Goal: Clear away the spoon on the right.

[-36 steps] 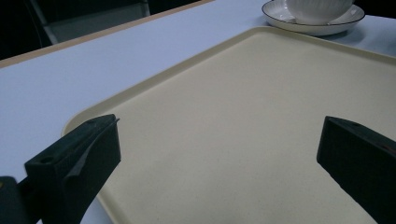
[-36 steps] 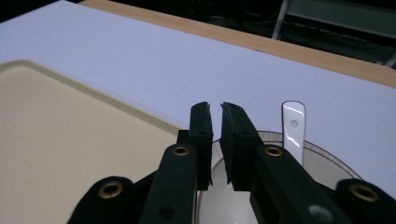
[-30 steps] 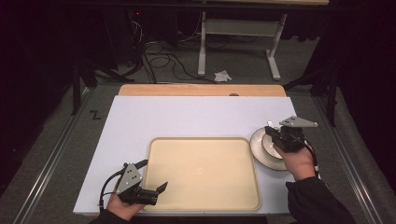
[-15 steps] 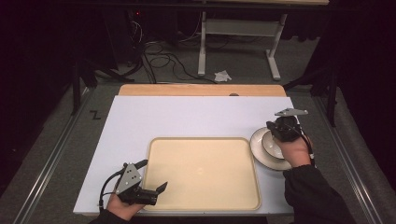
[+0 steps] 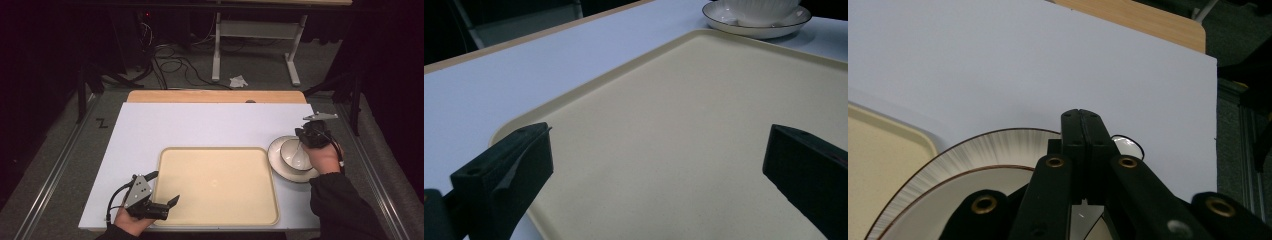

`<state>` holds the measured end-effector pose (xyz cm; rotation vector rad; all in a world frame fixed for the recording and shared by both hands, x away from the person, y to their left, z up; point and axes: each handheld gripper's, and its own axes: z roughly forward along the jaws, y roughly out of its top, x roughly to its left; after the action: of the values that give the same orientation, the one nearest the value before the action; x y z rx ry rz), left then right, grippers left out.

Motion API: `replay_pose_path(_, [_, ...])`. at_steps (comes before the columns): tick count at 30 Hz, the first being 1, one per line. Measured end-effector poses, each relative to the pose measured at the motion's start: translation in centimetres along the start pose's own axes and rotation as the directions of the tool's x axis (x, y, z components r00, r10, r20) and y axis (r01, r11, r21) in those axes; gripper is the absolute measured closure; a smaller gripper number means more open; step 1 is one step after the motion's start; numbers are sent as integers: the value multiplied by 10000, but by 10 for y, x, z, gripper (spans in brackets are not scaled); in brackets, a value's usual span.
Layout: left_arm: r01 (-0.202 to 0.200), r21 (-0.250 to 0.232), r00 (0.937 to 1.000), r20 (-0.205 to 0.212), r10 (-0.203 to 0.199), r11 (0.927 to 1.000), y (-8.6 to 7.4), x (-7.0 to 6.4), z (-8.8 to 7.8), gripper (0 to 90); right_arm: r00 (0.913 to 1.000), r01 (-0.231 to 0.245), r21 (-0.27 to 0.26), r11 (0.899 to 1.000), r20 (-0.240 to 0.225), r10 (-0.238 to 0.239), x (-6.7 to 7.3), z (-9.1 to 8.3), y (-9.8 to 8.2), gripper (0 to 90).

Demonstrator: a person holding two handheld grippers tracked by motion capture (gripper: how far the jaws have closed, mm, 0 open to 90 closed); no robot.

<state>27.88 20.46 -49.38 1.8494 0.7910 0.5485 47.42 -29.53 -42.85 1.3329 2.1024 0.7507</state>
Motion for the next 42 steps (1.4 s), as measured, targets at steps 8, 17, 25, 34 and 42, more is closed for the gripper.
replay_pose_path(8, [-22, 26, 10000, 38, 22, 10000, 0, 0, 1, 6, 9994, -260, 125, 9996, 215, 257, -16, -6, -13, 900])
replay_pose_path(17, [-47, 62, 10000, 59, 46, 10000, 0, -1, 2, 5, 9983, -572, 52, 9983, 110, 572, -32, -26, -34, 900])
replay_pose_path(25, [-61, 53, 10000, 56, 61, 10000, 0, -1, 2, 6, 9961, -880, -179, 9960, -116, 878, -36, -47, -60, 900])
replay_pose_path(34, [3, 59, 10000, 11, -3, 10000, 0, -1, 1, 6, 9961, -831, -554, 9950, -338, 813, -29, -69, -82, 900])
replay_pose_path(42, [-19, 77, 10000, 19, 19, 10000, -1, -1, 2, 6, 9911, -1328, -1415, 9810, -239, 1307, -17, -82, -99, 900])
